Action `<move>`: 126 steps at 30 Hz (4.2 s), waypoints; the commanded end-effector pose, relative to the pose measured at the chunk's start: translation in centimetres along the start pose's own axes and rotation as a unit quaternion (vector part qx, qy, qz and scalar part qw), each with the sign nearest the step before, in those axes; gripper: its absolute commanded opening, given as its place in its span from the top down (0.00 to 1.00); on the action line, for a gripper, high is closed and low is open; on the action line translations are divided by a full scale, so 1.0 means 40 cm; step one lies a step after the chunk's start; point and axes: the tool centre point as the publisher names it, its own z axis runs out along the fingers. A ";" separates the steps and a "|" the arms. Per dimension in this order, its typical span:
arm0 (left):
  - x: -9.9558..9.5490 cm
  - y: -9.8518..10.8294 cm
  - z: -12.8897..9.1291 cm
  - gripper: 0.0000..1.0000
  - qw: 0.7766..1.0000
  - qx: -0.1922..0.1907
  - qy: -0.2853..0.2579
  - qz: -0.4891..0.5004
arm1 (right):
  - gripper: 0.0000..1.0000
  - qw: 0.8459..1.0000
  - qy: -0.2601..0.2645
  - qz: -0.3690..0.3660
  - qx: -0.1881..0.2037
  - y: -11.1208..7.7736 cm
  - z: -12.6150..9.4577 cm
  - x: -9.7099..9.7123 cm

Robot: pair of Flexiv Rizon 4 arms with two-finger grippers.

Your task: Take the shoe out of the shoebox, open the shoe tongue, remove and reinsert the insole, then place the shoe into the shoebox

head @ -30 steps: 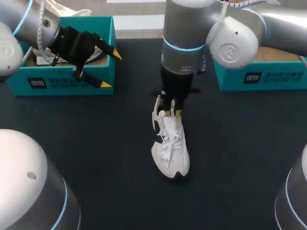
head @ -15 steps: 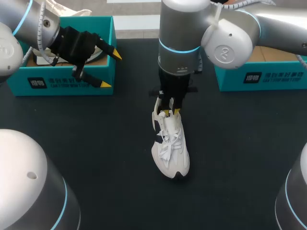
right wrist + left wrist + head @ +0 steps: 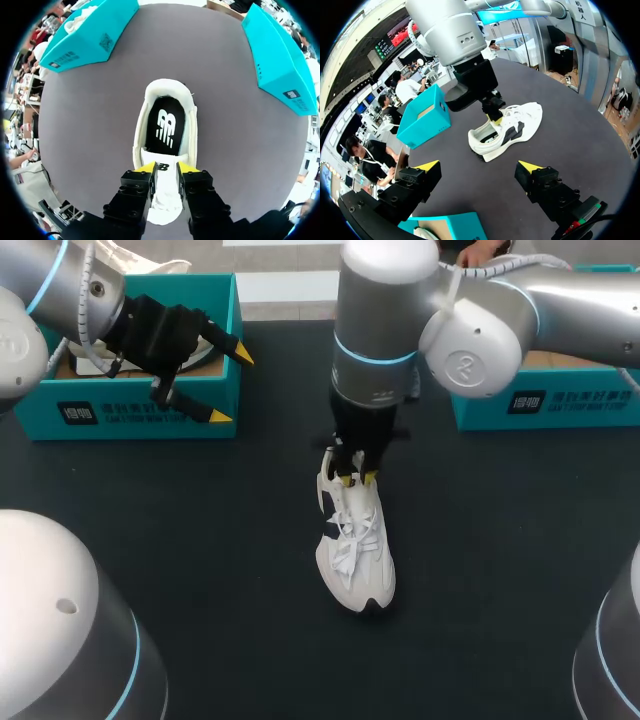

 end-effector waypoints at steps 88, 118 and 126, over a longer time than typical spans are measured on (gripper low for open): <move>0.002 -0.001 0.000 0.00 1.000 -0.002 0.000 0.000 | 1.00 0.801 -0.184 -0.570 -0.007 0.260 -0.220 -0.123; 0.002 -0.001 0.000 0.00 1.000 -0.002 0.000 0.000 | 1.00 0.741 -0.201 -0.641 -0.010 0.343 -0.567 -0.209; 0.002 -0.001 0.000 0.00 1.000 -0.002 0.000 0.000 | 1.00 0.756 -0.223 -0.615 -0.025 0.391 -0.578 -0.333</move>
